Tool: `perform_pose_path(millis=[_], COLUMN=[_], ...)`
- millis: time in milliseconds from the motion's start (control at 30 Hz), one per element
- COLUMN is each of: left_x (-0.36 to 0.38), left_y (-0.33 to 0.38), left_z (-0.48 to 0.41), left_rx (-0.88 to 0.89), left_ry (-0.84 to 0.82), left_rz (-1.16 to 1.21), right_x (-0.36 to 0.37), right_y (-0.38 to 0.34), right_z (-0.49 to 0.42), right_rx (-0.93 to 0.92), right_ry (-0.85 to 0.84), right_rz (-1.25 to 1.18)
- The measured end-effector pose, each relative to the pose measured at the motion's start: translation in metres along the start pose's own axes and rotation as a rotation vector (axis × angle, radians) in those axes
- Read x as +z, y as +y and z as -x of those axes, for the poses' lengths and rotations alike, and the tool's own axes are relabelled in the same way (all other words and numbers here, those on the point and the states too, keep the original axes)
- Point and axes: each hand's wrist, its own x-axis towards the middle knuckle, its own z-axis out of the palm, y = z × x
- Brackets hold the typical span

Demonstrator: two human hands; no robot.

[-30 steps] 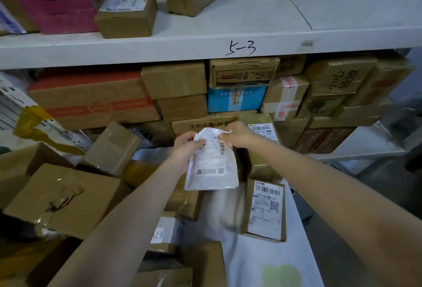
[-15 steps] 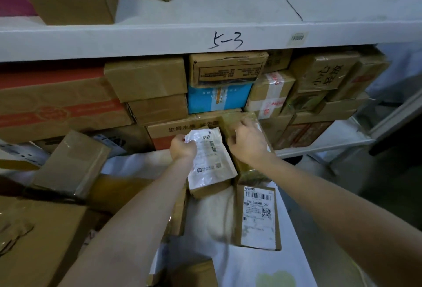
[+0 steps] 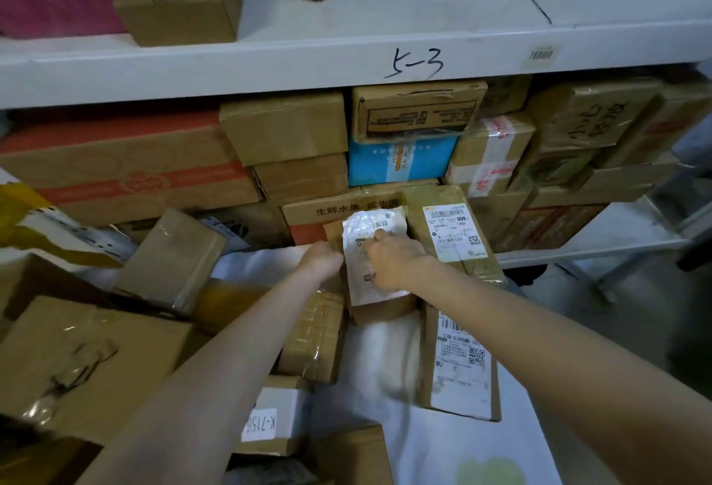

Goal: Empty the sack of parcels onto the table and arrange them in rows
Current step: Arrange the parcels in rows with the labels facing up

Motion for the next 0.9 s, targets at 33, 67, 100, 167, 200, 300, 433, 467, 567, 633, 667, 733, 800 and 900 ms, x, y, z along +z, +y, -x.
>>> perform_pose_path(millis=[33, 67, 100, 167, 200, 300, 433, 467, 567, 633, 667, 733, 800, 900], left_x=[0.002, 0.003, 0.005, 0.006, 0.007, 0.002, -0.019, -0.023, -0.019, -0.007, -0.002, 0.005, 0.004, 0.001], left_y=[0.0, 0.002, 0.002, 0.002, -0.002, -0.006, -0.025, -0.033, -0.052, -0.055, -0.056, -0.059, -0.064, -0.072], left_z=[-0.001, 0.001, 0.001, -0.001, -0.002, 0.005, 0.024, 0.03, 0.056, 0.073, 0.082, 0.096, 0.108, 0.124], left_rx=[0.01, 0.022, 0.03, 0.043, 0.041, 0.125, 0.152, 0.14, 0.095, 0.126, 0.164, 0.243, 0.305, 0.433], left_ry=[-0.048, -0.076, -0.084, -0.127, -0.165, -0.081, 0.218, 0.142, -0.065, -0.034, 0.018, 0.113, 0.145, 0.139], left_rz=[0.055, 0.124, 0.179, 0.252, 0.271, 0.166, -0.196, -0.342, -0.77, -0.942, -0.987, -0.996, -0.922, -0.812], right_x=[-0.001, -0.002, -0.002, 0.001, 0.005, 0.014, -0.004, -0.012, -0.032, -0.038, -0.038, -0.031, -0.021, -0.016], right_y=[0.0, -0.001, -0.001, -0.003, -0.005, -0.011, -0.015, -0.016, -0.027, -0.039, -0.048, -0.065, -0.079, -0.095], right_z=[0.001, 0.003, 0.004, 0.007, 0.008, 0.013, 0.016, 0.015, 0.005, 0.0, -0.001, -0.006, -0.013, -0.03], right_rx=[-0.009, -0.023, -0.036, -0.035, -0.037, -0.129, -0.212, -0.174, -0.047, -0.081, -0.123, -0.193, -0.24, -0.271], right_ry=[-0.007, -0.025, -0.061, -0.163, -0.187, -0.145, -0.016, 0.025, 0.185, 0.287, 0.32, 0.354, 0.34, 0.246], right_rz=[0.006, 0.019, 0.031, 0.062, 0.117, 0.215, 0.158, 0.13, -0.026, -0.124, -0.138, -0.113, -0.091, -0.075])
